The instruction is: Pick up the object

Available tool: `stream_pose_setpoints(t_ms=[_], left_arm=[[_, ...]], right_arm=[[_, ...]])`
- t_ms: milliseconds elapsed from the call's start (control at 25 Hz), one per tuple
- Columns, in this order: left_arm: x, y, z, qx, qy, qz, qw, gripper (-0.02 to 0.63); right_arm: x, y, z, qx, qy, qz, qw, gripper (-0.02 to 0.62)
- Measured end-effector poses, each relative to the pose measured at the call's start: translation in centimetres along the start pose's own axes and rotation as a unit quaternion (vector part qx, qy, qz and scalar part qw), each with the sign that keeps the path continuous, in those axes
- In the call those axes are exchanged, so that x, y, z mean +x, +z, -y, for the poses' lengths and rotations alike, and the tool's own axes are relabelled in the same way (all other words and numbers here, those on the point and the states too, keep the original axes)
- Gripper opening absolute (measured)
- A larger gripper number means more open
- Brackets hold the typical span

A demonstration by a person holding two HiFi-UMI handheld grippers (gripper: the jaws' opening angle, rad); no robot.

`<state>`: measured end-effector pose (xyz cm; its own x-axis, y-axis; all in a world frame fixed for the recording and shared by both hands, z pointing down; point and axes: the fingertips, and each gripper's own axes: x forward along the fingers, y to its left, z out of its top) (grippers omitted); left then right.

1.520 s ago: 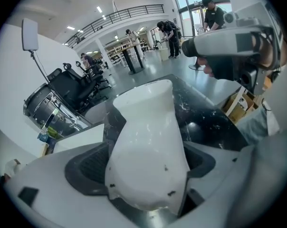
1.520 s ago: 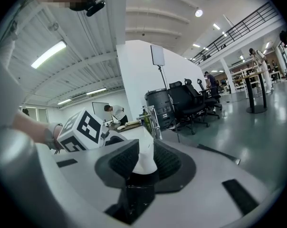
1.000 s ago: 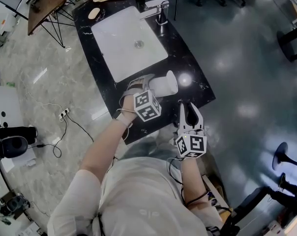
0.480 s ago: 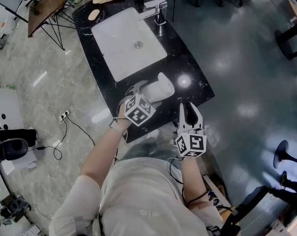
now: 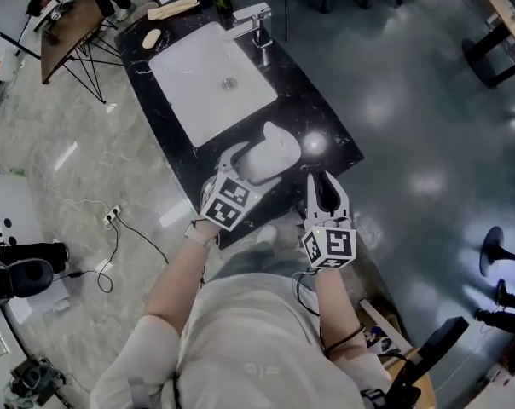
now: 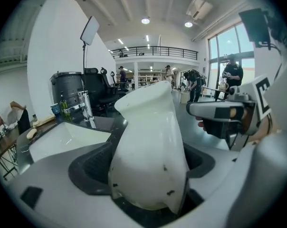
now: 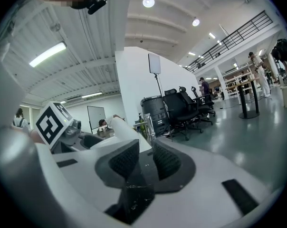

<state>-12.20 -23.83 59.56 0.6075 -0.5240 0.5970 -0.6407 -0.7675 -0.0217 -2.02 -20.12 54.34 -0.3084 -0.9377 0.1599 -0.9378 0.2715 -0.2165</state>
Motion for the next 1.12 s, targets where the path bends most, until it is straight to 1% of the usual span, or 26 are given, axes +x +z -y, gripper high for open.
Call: stream_pose_setpoints(t_ms=[120,320,560,680,800,1000,1120], left_arm=[[-0.7,1.3,0.7,-0.012,-0.007,0.021,0.9997,0.436],[-1.2,3.8,2.8,-0.021,-0.035,0.049,0.998,0.436],[-1.4,8.2,6.5,-0.031,-0.08,0.095,0.9917,0.434],[-1.3,10.7,8.9,-0.032,-0.111,0.117,0.9864,0.434],[-0.5,13.1,11.7,-0.023,-0.145,0.135,0.98,0.434],[0.1,16.8,17.3,-0.007,-0.201,0.162,0.9661,0.434],[0.1,18.6,21.0,-0.003,-0.237,0.174,0.9557,0.434]], right_arm=[[-0.6,1.3,0.4,-0.006,-0.011,0.013,1.0,0.08],[-2.2,3.8,2.2,-0.012,-0.046,0.039,0.998,0.08],[-4.9,7.1,4.7,-0.031,-0.088,0.066,0.993,0.08],[-6.8,8.7,6.1,-0.042,-0.111,0.078,0.99,0.08],[-9.1,10.4,7.9,-0.052,-0.14,0.093,0.984,0.08],[-13.6,13.0,10.9,-0.074,-0.188,0.111,0.973,0.08],[-16.8,13.8,12.6,-0.081,-0.219,0.118,0.965,0.08]])
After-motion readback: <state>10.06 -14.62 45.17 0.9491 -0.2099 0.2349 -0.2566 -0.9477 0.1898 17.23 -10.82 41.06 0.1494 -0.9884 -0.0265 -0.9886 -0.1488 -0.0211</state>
